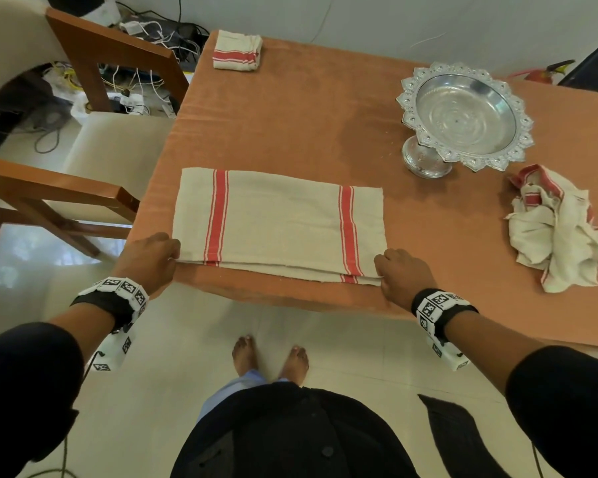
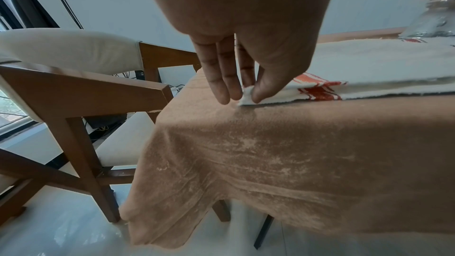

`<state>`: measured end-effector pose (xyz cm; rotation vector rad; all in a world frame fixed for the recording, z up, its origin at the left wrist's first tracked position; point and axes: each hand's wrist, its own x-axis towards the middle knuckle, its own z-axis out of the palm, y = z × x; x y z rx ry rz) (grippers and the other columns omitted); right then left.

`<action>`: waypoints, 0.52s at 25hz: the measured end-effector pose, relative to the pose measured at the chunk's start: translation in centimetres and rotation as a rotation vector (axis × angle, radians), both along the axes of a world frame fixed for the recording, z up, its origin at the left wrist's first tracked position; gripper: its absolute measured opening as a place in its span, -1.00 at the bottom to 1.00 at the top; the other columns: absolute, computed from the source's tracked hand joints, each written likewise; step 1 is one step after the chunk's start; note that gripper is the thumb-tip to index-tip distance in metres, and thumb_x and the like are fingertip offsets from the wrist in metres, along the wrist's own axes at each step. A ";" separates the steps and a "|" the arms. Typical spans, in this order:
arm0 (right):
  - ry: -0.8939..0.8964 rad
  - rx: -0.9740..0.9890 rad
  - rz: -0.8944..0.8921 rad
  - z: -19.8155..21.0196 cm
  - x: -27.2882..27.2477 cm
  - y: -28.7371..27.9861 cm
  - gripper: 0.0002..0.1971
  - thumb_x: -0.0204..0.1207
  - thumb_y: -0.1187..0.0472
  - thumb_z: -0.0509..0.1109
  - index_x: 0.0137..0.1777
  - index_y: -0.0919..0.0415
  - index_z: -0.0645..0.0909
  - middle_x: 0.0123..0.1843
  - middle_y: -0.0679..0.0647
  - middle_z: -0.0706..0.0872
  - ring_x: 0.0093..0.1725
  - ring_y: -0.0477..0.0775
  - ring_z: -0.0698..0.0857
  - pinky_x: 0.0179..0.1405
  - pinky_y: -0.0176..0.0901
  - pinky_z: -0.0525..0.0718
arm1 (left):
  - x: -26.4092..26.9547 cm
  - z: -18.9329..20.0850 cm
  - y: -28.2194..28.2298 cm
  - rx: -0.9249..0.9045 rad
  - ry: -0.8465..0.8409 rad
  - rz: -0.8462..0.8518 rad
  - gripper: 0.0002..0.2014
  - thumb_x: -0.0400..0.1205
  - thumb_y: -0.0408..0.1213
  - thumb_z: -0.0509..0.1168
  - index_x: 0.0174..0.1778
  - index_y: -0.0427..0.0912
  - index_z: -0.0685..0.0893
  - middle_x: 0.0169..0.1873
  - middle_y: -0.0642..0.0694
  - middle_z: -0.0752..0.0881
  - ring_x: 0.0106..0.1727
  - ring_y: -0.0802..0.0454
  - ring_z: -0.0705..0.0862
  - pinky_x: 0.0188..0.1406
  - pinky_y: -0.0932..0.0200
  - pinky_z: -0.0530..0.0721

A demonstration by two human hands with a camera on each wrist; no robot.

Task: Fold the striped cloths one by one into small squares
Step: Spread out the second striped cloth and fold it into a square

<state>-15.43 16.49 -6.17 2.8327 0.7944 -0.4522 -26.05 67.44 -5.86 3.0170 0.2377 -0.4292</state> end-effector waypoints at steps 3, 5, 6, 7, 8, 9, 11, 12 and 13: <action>-0.014 -0.024 0.029 0.1 -0.1 0.0 -0.75 0.18 0.37 0.50 -0.18 0.15 0.57 -0.27 0.08 0.58 -0.26 0.21 0.58 -0.51 -0.15 0.27 | -0.6 0.1 -0.1 0.044 0.025 -0.031 -0.98 0.56 -0.21 0.44 -0.13 -0.01 0.73 -0.26 0.00 0.63 -0.29 -0.04 0.62 -0.32 0.05 0.68; -0.009 -0.035 0.047 0.3 0.0 -0.1 -0.76 0.20 0.33 0.50 -0.15 0.13 0.59 -0.25 0.07 0.59 -0.24 0.20 0.58 -0.50 -0.14 0.29 | -0.7 -0.1 0.0 0.038 0.026 -0.036 -0.99 0.59 -0.22 0.43 -0.11 -0.01 0.75 -0.26 0.01 0.64 -0.28 -0.03 0.62 -0.30 0.05 0.68; -0.007 -0.042 0.051 0.3 0.0 -0.2 -0.76 0.21 0.31 0.50 -0.14 0.12 0.59 -0.24 0.06 0.59 -0.23 0.20 0.58 -0.50 -0.14 0.30 | -0.7 -0.3 0.0 0.031 0.026 -0.036 -0.98 0.60 -0.22 0.43 -0.11 -0.01 0.76 -0.26 0.01 0.64 -0.27 -0.02 0.62 -0.30 0.06 0.68; -0.007 -0.046 0.052 0.3 0.0 -0.2 -0.77 0.21 0.29 0.50 -0.14 0.11 0.60 -0.24 0.05 0.60 -0.23 0.19 0.58 -0.50 -0.15 0.32 | -0.7 -0.4 0.0 0.026 0.027 -0.035 -0.98 0.61 -0.22 0.42 -0.11 -0.01 0.77 -0.26 0.01 0.64 -0.27 0.00 0.62 -0.29 0.08 0.67; -0.008 -0.047 0.051 0.4 0.0 -0.3 -0.78 0.22 0.28 0.50 -0.15 0.10 0.60 -0.24 0.04 0.60 -0.23 0.18 0.58 -0.50 -0.15 0.35 | -0.7 -0.4 0.0 0.022 0.026 -0.031 -0.97 0.62 -0.22 0.42 -0.11 -0.01 0.77 -0.25 0.01 0.65 -0.26 0.00 0.62 -0.29 0.10 0.65; -0.007 -0.046 0.050 0.4 0.0 -0.3 -0.79 0.22 0.28 0.50 -0.15 0.10 0.60 -0.25 0.04 0.60 -0.24 0.18 0.58 -0.51 -0.16 0.37 | -0.7 -0.5 0.0 0.022 0.024 -0.028 -0.97 0.63 -0.22 0.41 -0.10 -0.01 0.76 -0.24 0.01 0.66 -0.25 0.00 0.63 -0.28 0.10 0.64; -0.006 -0.045 0.052 0.5 -0.1 -0.5 -0.78 0.21 0.28 0.52 -0.17 0.10 0.60 -0.27 0.04 0.60 -0.26 0.18 0.57 -0.51 -0.17 0.36 | -0.6 -0.7 0.1 0.025 0.018 -0.023 -0.95 0.64 -0.22 0.39 -0.10 -0.01 0.76 -0.23 0.01 0.66 -0.24 0.00 0.63 -0.27 0.10 0.65; -0.007 -0.047 0.057 0.5 -0.1 -0.5 -0.77 0.20 0.28 0.53 -0.17 0.10 0.60 -0.27 0.04 0.59 -0.27 0.18 0.57 -0.51 -0.17 0.34 | -0.5 -0.8 0.1 0.027 0.017 -0.018 -0.95 0.65 -0.22 0.38 -0.10 0.00 0.75 -0.23 0.01 0.65 -0.24 0.00 0.63 -0.27 0.09 0.65; -0.008 -0.051 0.062 0.6 -0.1 -0.5 -0.76 0.18 0.28 0.55 -0.18 0.10 0.60 -0.28 0.05 0.59 -0.27 0.18 0.58 -0.51 -0.17 0.31 | -0.4 -0.9 0.1 0.030 0.017 -0.012 -0.94 0.65 -0.21 0.37 -0.09 0.00 0.74 -0.22 0.02 0.65 -0.24 0.00 0.63 -0.27 0.09 0.65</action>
